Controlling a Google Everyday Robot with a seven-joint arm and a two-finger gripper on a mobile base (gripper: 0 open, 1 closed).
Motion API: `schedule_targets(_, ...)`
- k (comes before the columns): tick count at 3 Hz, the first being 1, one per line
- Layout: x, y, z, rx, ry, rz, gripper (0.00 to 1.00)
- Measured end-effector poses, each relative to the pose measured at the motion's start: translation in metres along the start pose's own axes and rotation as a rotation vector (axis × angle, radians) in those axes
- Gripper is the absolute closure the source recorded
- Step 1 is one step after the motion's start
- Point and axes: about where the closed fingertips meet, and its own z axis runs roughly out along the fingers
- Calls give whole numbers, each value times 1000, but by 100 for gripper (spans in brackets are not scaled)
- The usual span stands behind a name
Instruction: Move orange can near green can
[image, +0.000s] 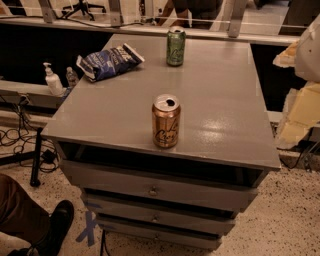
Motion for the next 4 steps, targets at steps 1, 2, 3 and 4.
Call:
schedule_targets(1, 0, 0, 0, 0, 0, 0, 0)
schedule_targets(2, -4, 0, 1, 8, -17, -1, 0)
schedule_targets(3, -24, 5, 19, -4, -115, 5, 0)
schedule_targets(4, -60, 10, 58, -58, -297, 32, 0)
